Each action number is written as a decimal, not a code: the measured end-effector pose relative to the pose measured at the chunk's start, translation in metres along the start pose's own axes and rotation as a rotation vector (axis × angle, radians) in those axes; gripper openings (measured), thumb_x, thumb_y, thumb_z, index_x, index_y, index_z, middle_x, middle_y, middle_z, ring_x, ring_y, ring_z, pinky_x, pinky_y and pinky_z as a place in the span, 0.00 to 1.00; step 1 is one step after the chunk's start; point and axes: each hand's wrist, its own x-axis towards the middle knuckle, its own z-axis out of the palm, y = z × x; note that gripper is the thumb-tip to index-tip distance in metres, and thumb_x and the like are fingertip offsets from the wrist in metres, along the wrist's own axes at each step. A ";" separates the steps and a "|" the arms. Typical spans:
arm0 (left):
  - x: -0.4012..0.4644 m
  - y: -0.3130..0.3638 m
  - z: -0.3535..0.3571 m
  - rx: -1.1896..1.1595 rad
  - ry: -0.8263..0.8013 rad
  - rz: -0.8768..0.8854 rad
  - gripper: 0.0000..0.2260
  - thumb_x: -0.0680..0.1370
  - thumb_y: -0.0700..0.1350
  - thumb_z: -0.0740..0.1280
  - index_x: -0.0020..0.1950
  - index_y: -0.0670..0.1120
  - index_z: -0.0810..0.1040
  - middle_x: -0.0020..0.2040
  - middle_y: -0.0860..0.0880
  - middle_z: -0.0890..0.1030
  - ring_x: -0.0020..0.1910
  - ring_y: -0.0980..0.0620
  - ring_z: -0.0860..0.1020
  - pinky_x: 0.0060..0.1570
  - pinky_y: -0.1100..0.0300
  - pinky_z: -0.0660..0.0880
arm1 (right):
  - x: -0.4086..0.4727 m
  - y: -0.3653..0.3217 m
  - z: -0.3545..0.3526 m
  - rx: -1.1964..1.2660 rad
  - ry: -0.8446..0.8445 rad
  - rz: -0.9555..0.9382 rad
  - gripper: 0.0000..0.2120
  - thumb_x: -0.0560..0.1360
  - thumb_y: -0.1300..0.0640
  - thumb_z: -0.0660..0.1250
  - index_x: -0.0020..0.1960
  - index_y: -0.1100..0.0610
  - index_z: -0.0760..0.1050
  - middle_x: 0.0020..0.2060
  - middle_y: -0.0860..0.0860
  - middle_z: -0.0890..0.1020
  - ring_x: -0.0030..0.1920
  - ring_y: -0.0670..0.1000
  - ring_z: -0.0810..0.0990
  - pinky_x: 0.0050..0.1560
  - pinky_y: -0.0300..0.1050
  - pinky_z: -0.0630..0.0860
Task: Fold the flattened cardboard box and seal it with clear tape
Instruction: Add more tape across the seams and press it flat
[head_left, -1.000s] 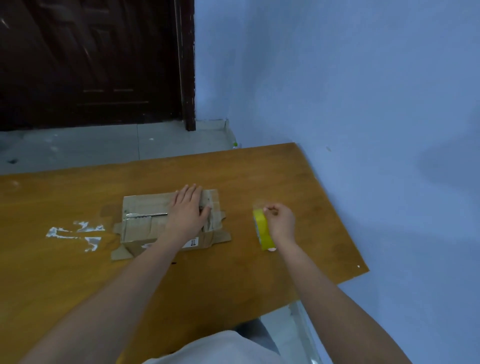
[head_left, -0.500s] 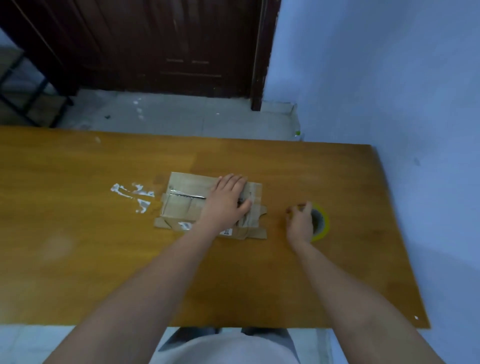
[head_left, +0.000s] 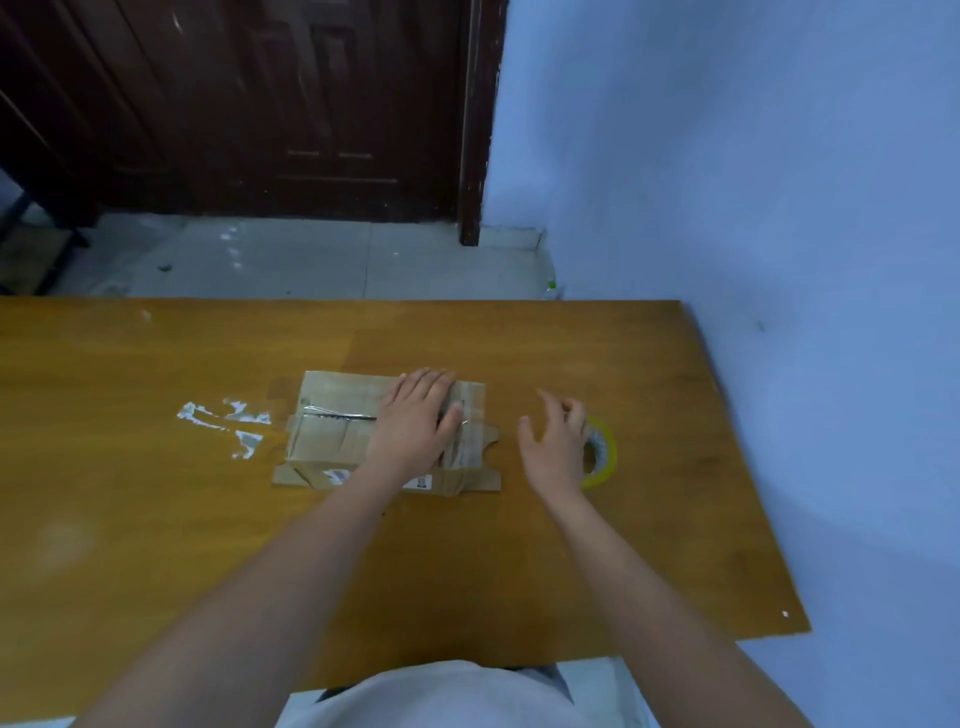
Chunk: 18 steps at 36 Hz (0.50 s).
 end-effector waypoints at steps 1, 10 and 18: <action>0.000 -0.001 0.000 -0.006 0.006 0.004 0.33 0.76 0.61 0.38 0.74 0.47 0.63 0.73 0.50 0.66 0.74 0.51 0.59 0.73 0.55 0.47 | -0.007 -0.009 -0.002 0.030 -0.004 -0.072 0.18 0.79 0.53 0.60 0.68 0.53 0.68 0.61 0.52 0.65 0.63 0.52 0.63 0.59 0.44 0.66; 0.000 -0.002 -0.001 -0.002 -0.040 0.004 0.22 0.82 0.52 0.50 0.75 0.47 0.59 0.74 0.50 0.63 0.75 0.51 0.56 0.74 0.55 0.45 | -0.035 -0.038 0.012 -0.167 -0.136 -0.293 0.20 0.78 0.51 0.51 0.66 0.54 0.72 0.61 0.50 0.73 0.62 0.52 0.65 0.64 0.49 0.66; 0.001 -0.005 0.002 -0.005 -0.017 0.020 0.22 0.82 0.51 0.50 0.75 0.46 0.59 0.74 0.49 0.63 0.75 0.51 0.56 0.74 0.55 0.45 | -0.029 -0.056 0.014 -0.184 -0.318 -0.115 0.20 0.82 0.51 0.49 0.73 0.53 0.62 0.69 0.50 0.66 0.70 0.54 0.60 0.69 0.52 0.59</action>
